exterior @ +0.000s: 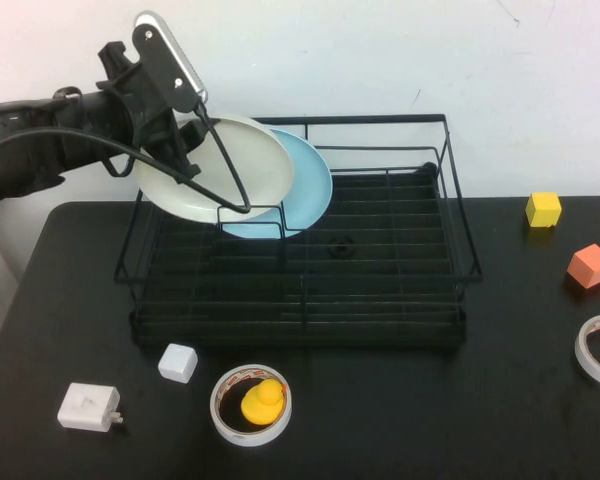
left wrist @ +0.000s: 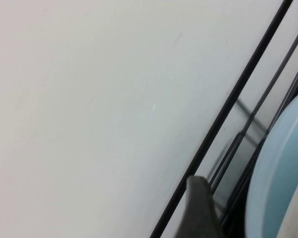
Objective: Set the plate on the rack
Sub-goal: Place the plate on the rack
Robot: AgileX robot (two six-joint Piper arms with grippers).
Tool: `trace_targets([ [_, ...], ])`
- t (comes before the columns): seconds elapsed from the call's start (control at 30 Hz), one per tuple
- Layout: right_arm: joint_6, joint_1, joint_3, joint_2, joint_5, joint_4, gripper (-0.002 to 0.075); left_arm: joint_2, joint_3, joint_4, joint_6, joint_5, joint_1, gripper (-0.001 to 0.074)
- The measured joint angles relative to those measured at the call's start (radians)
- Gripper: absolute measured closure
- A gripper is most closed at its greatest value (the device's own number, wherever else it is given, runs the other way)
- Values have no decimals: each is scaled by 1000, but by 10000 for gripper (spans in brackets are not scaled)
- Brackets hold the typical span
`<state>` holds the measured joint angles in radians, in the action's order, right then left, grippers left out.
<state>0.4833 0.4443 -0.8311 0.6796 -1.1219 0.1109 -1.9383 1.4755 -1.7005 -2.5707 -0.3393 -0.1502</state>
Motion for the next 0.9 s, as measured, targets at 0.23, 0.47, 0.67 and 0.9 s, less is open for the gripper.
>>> trace_targets([
  [0.23, 0, 0, 0, 0, 0, 0, 727, 0, 0, 0, 8, -74, -10, 294],
  [0.47, -16, 0, 0, 0, 0, 0, 728, -30, 2, 0, 30, -27, -38, 289],
  [0.67, -18, 0, 0, 0, -18, 11, 728, -75, 2, 0, 90, 32, -47, 286],
  [0.9, -18, 0, 0, 0, -43, 27, 728, -98, 2, -4, 219, 68, -80, 286],
])
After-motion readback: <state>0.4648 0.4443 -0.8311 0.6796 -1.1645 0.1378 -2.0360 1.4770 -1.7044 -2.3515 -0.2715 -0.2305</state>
